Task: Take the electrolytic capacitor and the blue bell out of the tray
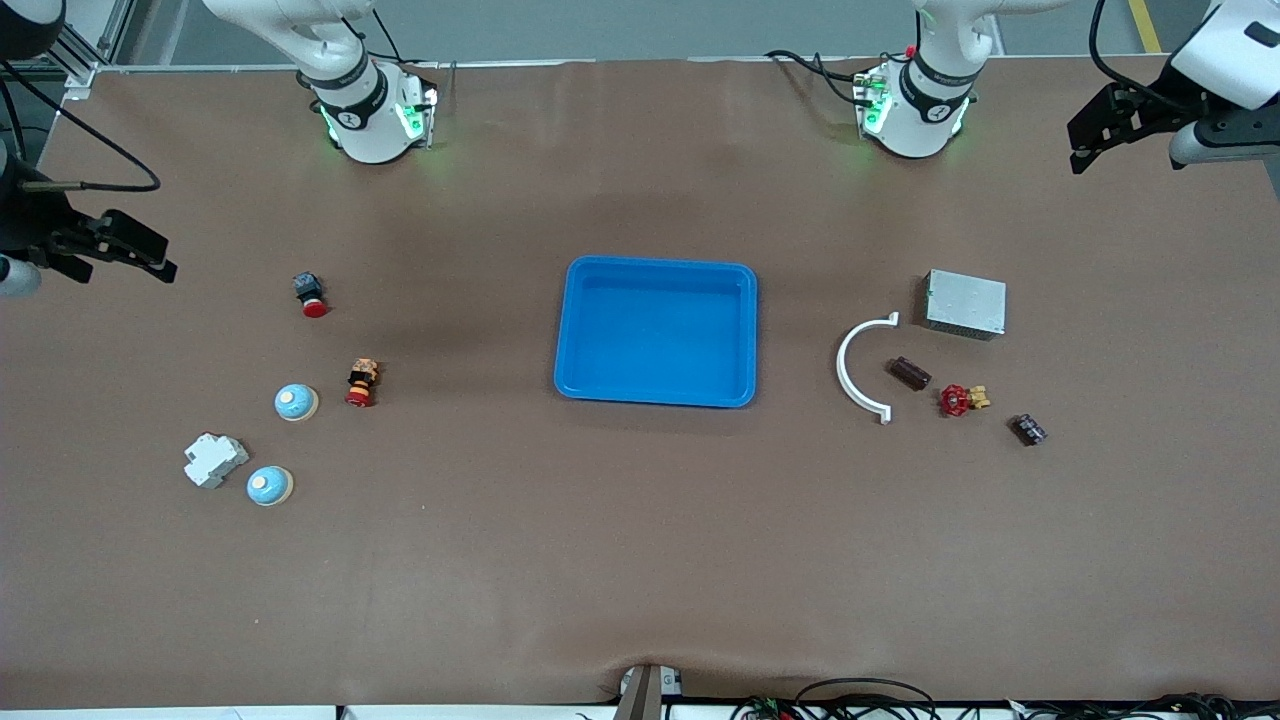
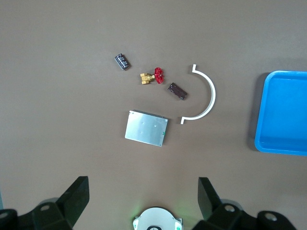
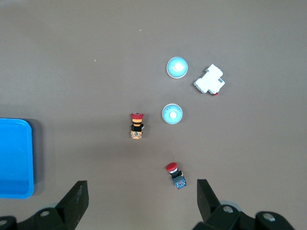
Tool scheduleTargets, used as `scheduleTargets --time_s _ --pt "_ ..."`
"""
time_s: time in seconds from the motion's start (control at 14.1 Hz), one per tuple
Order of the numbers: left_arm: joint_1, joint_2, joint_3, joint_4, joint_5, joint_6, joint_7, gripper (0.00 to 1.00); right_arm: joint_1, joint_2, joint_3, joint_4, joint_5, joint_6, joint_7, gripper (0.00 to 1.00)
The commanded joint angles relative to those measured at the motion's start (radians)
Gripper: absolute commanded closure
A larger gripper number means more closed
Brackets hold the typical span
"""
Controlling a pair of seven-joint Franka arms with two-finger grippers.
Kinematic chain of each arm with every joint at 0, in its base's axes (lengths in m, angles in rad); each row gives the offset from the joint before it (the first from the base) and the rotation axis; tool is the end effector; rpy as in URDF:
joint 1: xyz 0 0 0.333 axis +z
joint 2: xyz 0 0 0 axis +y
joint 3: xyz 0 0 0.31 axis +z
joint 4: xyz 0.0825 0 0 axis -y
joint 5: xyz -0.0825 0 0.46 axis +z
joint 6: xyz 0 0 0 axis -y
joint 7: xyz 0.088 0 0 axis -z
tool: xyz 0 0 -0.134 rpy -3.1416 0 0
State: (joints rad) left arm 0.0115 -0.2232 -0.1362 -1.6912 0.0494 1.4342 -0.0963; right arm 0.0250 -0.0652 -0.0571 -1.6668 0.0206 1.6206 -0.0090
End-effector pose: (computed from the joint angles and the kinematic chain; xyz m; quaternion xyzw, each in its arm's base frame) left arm 0.5407 -0.0682 0.6451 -0.9990 0.0093 0.0134 0.0412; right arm 0.6147 -0.0179 0.5837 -0.9998 0.0119 -0.0097 0.0120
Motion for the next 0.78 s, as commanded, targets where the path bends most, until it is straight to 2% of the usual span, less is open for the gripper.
scheduleTargets --time_s 0.0,0.71 --pt "0.004 -0.013 -0.008 0.005 0.006 -0.014 0.000 0.00 0.012 -0.007 0.000 0.027 0.007 -0.034 0.046 0.00" --pt "-0.004 -0.002 -0.033 0.013 0.003 -0.020 -0.026 0.00 0.013 -0.002 0.002 0.071 0.007 -0.110 0.052 0.00"
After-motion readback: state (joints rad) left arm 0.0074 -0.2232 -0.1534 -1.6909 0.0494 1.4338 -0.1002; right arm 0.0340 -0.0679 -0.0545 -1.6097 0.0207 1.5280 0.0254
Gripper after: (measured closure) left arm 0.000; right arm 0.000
